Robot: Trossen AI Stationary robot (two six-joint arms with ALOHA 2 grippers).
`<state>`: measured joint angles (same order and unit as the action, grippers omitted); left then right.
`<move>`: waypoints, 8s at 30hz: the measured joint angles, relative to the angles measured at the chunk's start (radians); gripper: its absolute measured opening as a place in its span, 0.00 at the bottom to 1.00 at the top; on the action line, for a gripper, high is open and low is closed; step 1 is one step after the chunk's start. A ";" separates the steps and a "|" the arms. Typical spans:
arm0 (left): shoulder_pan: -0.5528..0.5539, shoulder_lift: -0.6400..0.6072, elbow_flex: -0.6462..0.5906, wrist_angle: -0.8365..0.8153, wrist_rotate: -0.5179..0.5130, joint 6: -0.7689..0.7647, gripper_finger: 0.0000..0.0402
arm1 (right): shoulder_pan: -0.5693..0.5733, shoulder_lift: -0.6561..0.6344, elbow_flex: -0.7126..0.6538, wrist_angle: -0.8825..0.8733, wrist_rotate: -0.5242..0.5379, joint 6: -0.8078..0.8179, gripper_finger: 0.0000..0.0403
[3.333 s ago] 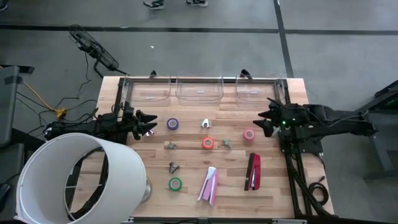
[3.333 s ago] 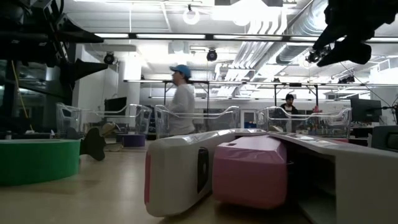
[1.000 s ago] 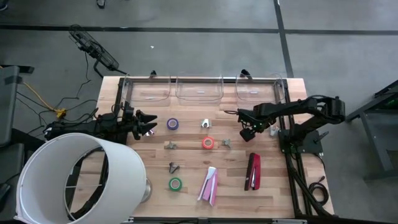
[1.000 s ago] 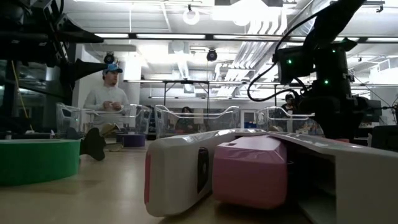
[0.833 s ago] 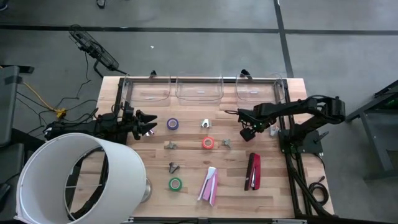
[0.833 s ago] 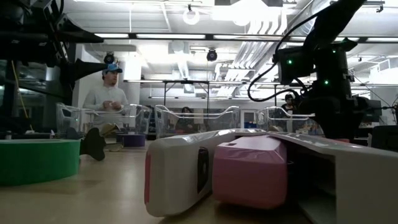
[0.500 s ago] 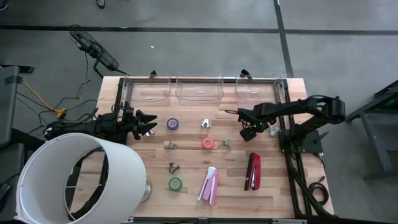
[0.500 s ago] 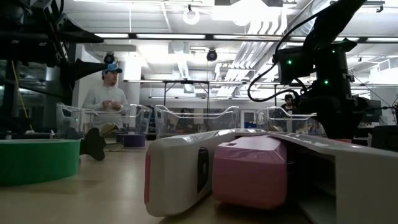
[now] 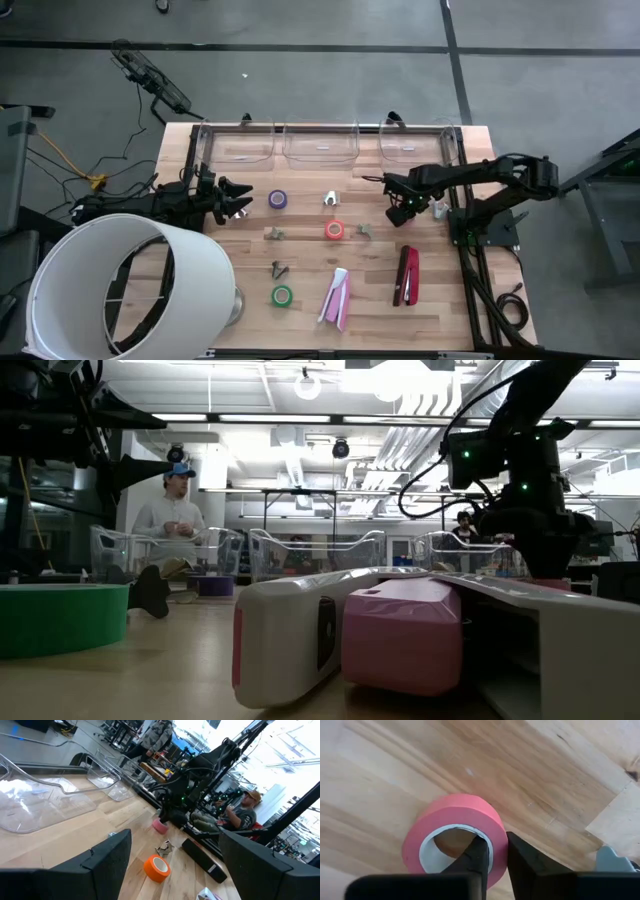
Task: Pick and place Stapler, Stapler remover, tape
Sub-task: Put the pink tape into the right transparent bin, then put the right blue stapler remover into the middle transparent bin
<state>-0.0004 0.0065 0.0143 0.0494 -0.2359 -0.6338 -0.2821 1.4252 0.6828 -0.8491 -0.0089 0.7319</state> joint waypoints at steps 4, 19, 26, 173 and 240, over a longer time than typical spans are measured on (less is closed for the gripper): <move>0.000 0.000 0.000 0.000 0.000 0.000 0.74 | 0.000 -0.046 0.015 -0.016 -0.012 0.000 0.08; 0.000 0.000 0.000 0.000 0.000 0.000 0.74 | -0.108 -0.178 0.202 -0.169 -0.001 -0.108 0.08; 0.000 0.000 0.000 0.000 0.000 0.000 0.74 | -0.220 -0.178 0.354 -0.214 0.077 -0.290 0.10; 0.000 0.000 0.000 0.000 0.000 0.000 0.74 | -0.487 -0.169 0.448 -0.361 0.114 -0.012 0.50; 0.000 0.000 0.000 0.000 0.000 0.000 0.74 | -0.261 -0.046 -0.078 -0.203 0.052 0.502 0.49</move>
<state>-0.0003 0.0064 0.0143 0.0494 -0.2359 -0.6337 -0.5434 1.3790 0.6052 -1.0520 0.0434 1.2334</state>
